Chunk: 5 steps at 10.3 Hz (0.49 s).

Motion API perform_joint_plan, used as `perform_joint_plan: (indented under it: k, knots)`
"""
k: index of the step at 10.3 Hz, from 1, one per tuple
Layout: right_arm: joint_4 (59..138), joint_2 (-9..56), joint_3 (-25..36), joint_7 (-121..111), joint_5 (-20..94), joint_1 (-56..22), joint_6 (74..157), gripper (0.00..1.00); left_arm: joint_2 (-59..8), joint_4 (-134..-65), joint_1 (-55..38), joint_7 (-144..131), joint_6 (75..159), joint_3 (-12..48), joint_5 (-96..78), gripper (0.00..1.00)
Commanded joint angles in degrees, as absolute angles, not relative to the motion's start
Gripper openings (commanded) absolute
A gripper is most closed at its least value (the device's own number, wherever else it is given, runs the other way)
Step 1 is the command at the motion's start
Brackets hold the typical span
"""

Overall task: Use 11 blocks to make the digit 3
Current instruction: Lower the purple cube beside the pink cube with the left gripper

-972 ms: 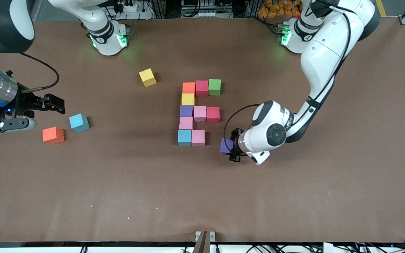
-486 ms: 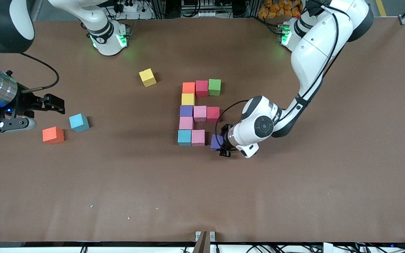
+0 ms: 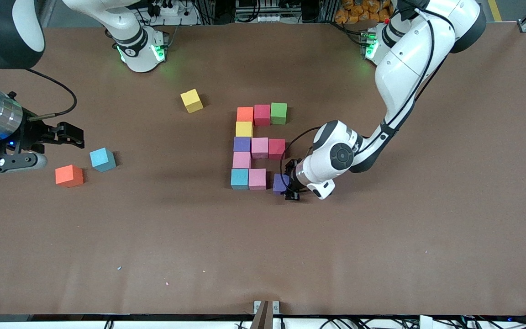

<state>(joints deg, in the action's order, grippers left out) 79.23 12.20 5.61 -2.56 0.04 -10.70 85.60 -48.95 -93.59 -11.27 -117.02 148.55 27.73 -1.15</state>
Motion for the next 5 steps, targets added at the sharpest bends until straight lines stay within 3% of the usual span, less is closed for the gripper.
perform_joint_plan:
  k: [1,5]
  knots:
    - [80.77,10.72,4.75,-2.29,0.79,-9.58,85.96,1.0,-45.62,-97.55,-11.16,-117.77,149.68,28.21,-2.64,0.03]
    - [80.77,10.72,4.75,-2.29,0.79,-9.58,85.96,1.0,-44.12,-100.02,-10.55,-119.97,150.99,29.36,-2.55,0.03]
